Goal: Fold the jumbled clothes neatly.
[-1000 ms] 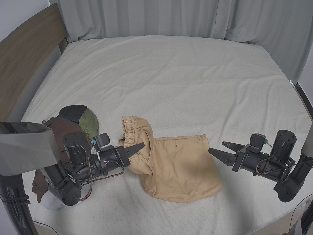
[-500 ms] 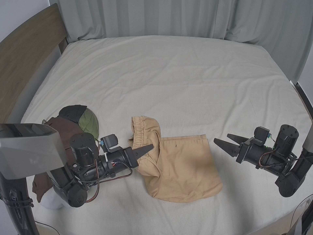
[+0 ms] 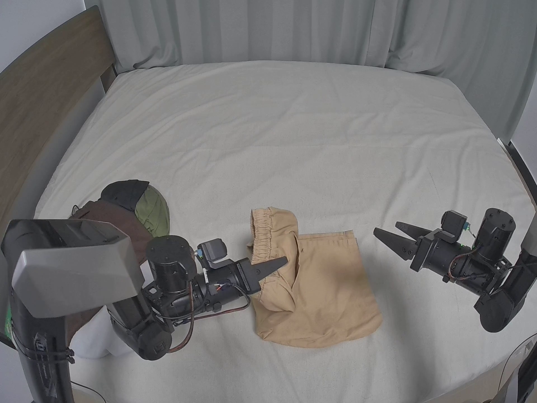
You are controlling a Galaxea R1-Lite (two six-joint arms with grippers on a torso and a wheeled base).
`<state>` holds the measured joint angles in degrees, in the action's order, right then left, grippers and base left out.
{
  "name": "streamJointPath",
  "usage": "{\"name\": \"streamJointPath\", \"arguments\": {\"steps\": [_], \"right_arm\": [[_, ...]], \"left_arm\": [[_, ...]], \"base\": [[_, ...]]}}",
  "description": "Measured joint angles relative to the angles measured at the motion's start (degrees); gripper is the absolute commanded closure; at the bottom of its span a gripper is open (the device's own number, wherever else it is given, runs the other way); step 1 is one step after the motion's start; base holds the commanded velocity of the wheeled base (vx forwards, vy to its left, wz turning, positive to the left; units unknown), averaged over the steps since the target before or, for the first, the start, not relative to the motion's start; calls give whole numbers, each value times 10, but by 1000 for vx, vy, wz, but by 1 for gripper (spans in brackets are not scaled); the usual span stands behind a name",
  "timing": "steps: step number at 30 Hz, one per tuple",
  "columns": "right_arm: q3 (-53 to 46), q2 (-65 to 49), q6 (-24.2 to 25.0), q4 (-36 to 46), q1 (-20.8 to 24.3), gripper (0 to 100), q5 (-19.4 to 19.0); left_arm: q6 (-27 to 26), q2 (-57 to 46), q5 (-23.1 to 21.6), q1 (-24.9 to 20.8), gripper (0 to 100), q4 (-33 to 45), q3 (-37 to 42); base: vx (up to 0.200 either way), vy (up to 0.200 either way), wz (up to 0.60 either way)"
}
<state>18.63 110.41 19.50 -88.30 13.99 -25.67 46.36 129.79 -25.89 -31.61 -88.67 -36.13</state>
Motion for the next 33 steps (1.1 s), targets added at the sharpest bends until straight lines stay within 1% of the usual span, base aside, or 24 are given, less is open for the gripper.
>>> {"name": "streamJointPath", "arguments": {"steps": [11, 15, 23, 33], "right_arm": [[10, 0, 2, 0, -11, 0, -1], [13, -7, 14, 0, -13, 0, -1], [19, -14, 20, 0, -14, 0, -1], [21, -16, 21, 0, -18, 0, -1]], "left_arm": [[3, 42, 4, -26, 100, 0, -36], [1, 65, 5, -33, 100, -1, -59], [1, 101, 24, -44, 100, 0, -103], [2, 126, 28, -54, 100, 0, -134]], "base": [[0, 0, 0], [0, 0, 0], [0, 0, 0], [0, 0, 0]]}}
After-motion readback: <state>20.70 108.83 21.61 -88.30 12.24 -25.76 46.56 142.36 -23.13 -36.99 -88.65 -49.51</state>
